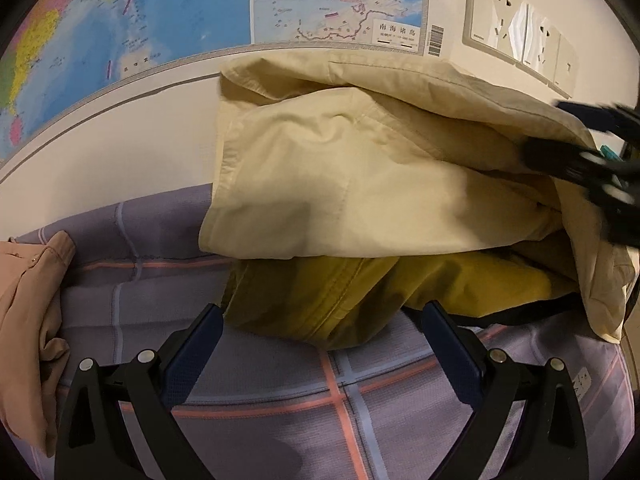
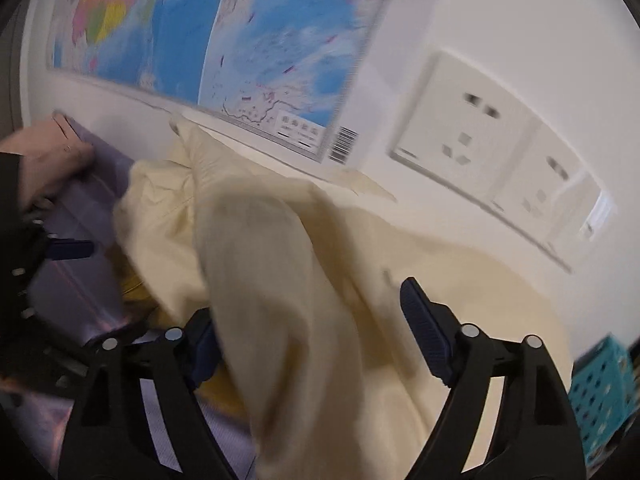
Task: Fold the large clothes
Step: 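Reach into the cream shirt and grasp it with the right gripper while the left gripper grasps it too, then lift the cream shirt up off the pile with both grippers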
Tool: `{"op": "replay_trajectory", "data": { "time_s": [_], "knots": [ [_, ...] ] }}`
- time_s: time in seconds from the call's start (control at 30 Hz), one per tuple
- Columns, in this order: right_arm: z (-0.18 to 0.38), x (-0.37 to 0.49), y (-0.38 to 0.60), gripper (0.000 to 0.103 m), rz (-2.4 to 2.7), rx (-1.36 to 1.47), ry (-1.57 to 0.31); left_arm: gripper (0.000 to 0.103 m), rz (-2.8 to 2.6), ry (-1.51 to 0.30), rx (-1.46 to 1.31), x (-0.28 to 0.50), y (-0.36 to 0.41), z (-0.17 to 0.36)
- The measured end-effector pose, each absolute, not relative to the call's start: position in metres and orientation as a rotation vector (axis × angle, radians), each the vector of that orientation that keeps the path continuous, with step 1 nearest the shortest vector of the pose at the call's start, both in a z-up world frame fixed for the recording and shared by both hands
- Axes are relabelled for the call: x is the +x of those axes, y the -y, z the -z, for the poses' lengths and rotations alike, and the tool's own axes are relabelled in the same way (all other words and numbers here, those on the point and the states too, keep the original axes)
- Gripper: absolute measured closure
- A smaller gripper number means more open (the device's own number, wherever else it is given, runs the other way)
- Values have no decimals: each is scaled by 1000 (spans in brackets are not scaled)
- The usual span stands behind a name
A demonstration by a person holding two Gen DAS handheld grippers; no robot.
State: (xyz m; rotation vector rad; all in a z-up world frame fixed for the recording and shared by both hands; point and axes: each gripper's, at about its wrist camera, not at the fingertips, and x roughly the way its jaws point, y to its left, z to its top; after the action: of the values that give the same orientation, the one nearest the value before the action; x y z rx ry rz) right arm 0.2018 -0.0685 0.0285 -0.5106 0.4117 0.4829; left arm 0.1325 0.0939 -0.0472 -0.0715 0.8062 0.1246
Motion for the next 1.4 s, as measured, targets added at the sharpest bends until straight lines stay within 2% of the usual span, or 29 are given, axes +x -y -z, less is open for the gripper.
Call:
{"op": "replay_trajectory", "data": {
  "time_s": [0.03, 0.07, 0.1, 0.2, 0.33, 0.43, 0.57, 0.83, 0.87, 0.93, 0.97, 1.0, 1.03, 1.1, 1.4],
  "knots": [
    [-29, 208, 66, 76, -495, -505, -426, 7, -123, -807, -74, 133, -96, 48],
    [-30, 214, 64, 93, -503, -495, -451, 7, -120, -806, -76, 132, -98, 47],
    [-32, 219, 66, 98, -509, -477, -475, 7, -117, -800, -76, 132, -99, 46],
    [-67, 209, 91, 99, -540, -375, -421, 7, -100, -774, -74, 128, -105, 43],
    [-152, 167, 153, 99, -586, -169, -281, 7, -45, -717, -103, 127, -110, 34],
    [-194, 146, 186, 99, -558, -113, -232, 7, -6, -662, -109, 126, -111, 25],
    [-216, 132, 218, 99, -567, -37, -211, 7, 76, -589, -128, 121, -107, 13],
    [-218, 130, 256, 99, -583, 68, -231, 8, 221, -495, -40, 120, -74, 11],
    [-218, 129, 259, 99, -582, 71, -230, 12, 216, -492, -52, 125, -72, 6],
    [-217, 128, 265, 99, -585, 85, -228, 56, 176, -469, -70, 143, -81, -3],
    [-217, 127, 267, 99, -585, 85, -223, 70, 186, -464, -91, 152, -86, -9],
    [-218, 124, 273, 99, -578, 90, -218, 97, 215, -480, -110, 161, -89, -14],
    [-219, 120, 279, 99, -575, 94, -214, 101, 225, -496, -112, 166, -89, -20],
    [-226, 111, 293, 99, -560, 108, -194, 101, 225, -467, -107, 157, -80, -36],
    [-308, -8, 359, 100, -527, 131, 82, 102, 318, -117, -108, 71, -72, -189]
  ]
}}
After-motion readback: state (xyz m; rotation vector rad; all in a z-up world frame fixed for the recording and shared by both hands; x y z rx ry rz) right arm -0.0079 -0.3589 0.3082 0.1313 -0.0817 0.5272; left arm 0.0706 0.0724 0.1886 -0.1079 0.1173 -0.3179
